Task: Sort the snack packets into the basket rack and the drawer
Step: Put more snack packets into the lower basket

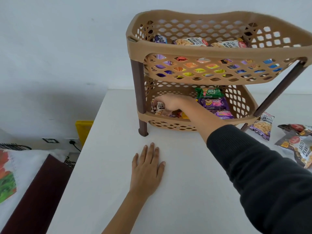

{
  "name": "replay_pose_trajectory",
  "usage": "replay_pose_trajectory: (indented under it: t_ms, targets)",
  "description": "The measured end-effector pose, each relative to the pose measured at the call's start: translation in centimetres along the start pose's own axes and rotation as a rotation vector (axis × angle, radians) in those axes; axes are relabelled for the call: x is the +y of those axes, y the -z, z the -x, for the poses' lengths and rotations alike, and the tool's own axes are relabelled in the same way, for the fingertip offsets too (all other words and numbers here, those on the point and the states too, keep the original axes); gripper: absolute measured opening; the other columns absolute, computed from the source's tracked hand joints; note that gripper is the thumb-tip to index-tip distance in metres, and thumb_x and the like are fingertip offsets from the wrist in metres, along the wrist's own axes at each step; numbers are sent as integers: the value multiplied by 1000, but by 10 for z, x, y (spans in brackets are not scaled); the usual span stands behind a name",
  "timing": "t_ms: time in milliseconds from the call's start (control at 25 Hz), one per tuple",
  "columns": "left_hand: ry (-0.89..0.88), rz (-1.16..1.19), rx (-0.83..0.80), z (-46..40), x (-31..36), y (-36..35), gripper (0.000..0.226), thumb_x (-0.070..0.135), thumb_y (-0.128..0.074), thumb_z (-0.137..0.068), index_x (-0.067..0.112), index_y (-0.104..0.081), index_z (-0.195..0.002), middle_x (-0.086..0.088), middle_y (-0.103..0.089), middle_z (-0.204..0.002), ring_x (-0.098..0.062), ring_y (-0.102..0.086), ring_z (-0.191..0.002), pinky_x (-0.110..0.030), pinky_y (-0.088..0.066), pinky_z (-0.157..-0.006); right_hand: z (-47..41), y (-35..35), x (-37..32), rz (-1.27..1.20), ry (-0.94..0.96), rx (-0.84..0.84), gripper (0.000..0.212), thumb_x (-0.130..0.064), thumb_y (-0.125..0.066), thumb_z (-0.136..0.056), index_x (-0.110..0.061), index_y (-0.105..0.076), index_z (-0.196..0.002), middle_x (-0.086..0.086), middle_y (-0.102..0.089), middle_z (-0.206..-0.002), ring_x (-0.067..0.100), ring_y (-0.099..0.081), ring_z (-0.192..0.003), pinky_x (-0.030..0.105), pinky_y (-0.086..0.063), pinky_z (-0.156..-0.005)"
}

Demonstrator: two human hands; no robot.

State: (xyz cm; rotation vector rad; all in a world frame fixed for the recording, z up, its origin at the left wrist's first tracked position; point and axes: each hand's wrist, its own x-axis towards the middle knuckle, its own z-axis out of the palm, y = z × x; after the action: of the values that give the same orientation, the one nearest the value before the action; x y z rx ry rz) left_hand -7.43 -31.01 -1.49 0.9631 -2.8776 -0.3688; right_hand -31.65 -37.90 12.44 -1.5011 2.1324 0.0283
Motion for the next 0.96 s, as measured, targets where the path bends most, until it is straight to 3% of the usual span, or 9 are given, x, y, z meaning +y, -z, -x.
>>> replay_pose_trajectory:
  t_ms: [160,240,320,440,560,640,760,960]
  targets:
    - [-2,-25,13,0,0,-3,60,50,-14,-98,22,-18,-151,4,-7,-160,-18,-5,-147,-44,-11,-116,-2,-6,4,-62,-12,133,71,-15,-75,-78,-19,-40,-140,11,-53,-133,25,-59,-104,30,-47,-76]
    - [-5,-30,5,-1,0,-3,61,50,-13,-98,22,-14,-152,4,-4,-160,-17,-2,-147,-43,-8,-116,-2,-4,5,-127,-11,220,61,-22,-72,-82,-16,-48,-137,10,-54,-135,25,-58,-113,32,-45,-88]
    - [-9,-28,13,-1,0,-2,61,50,-13,-98,23,-11,-152,5,0,-160,-16,2,-147,-42,-4,-116,-5,-9,5,-123,-12,270,50,-25,-69,-84,-15,-56,-131,10,-52,-138,28,-50,-126,37,-40,-101]
    - [-14,-21,5,-1,0,-2,61,50,-11,-98,24,-6,-152,7,5,-160,-14,8,-146,-40,0,-116,-9,-20,4,-64,-18,248,52,-25,-70,-83,-16,-54,-132,12,-39,-148,32,-37,-135,41,-32,-108]
    - [-11,-34,24,-1,0,-3,61,50,-12,-97,24,-11,-152,6,0,-160,-16,2,-147,-40,-2,-115,-8,-22,7,-74,6,255,53,-26,-70,-84,-18,-53,-134,13,-37,-149,33,-35,-136,40,-31,-108]
    - [-8,-33,16,-1,0,-4,60,50,-13,-98,24,-9,-152,6,1,-160,-16,3,-147,-40,-1,-115,-1,-21,10,-146,52,304,52,-22,-69,-84,-18,-54,-133,12,-48,-141,30,-45,-129,37,-37,-102]
    - [-4,-41,2,-2,0,-3,61,50,-12,-97,24,-7,-152,6,3,-160,-16,4,-147,-41,-2,-116,24,-17,17,-283,112,528,42,-14,-67,-85,-12,-60,-126,11,-66,-117,20,-62,-103,27,-45,-86]
    - [0,-51,-20,-4,5,-2,70,51,2,-89,22,-6,-152,5,3,-160,-18,4,-147,-41,-1,-116,82,-36,37,-414,216,849,25,-8,-65,-85,-8,-69,-110,8,-70,-94,10,-59,-82,23,-47,-74]
